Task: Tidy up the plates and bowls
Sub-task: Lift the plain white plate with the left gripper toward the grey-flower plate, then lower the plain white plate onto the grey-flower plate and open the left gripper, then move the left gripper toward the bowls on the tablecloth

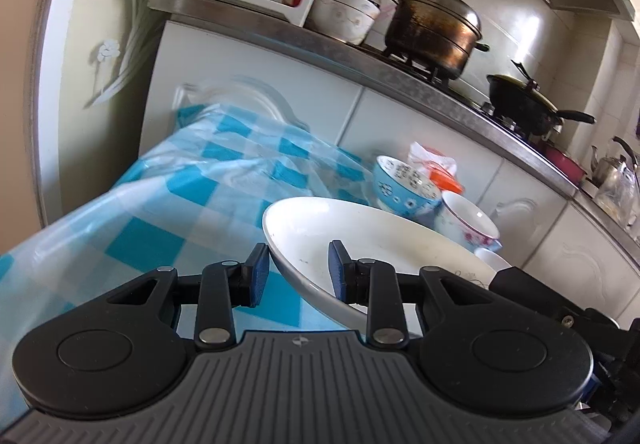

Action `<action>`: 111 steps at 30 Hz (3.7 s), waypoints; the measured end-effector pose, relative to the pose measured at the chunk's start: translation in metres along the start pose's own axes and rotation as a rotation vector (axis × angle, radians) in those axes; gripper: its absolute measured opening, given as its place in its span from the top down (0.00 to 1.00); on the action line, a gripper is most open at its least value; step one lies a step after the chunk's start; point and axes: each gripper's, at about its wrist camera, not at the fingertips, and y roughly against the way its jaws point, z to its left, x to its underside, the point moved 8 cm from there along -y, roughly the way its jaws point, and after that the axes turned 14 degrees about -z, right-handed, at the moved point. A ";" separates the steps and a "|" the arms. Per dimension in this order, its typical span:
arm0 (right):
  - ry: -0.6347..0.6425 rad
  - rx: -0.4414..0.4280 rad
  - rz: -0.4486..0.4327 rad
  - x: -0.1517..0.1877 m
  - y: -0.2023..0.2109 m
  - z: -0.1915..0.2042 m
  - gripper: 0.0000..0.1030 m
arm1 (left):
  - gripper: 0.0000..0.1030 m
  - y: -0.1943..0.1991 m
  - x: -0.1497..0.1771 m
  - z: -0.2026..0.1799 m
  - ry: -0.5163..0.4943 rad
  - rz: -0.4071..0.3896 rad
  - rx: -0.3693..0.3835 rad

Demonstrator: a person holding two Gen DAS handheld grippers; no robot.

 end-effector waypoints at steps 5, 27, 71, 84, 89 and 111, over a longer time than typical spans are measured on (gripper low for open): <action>-0.009 0.034 -0.033 -0.004 0.025 -0.011 0.08 | 0.67 0.011 0.007 -0.020 -0.035 -0.001 0.037; -0.028 0.192 -0.186 -0.033 0.134 -0.064 0.08 | 0.68 0.035 0.056 -0.112 -0.142 0.062 0.221; -0.038 0.301 -0.172 -0.013 0.163 -0.102 0.03 | 0.63 0.032 0.098 -0.127 -0.223 0.135 0.227; -0.024 0.356 -0.199 -0.022 0.163 -0.095 0.01 | 0.18 0.037 0.086 -0.099 -0.207 0.161 0.169; 0.006 0.367 -0.174 -0.018 0.159 -0.085 0.01 | 0.08 0.045 0.082 -0.086 -0.236 0.162 0.136; 0.164 0.376 -0.079 0.004 0.153 -0.030 0.01 | 0.00 0.086 0.049 -0.024 -0.298 0.099 -0.047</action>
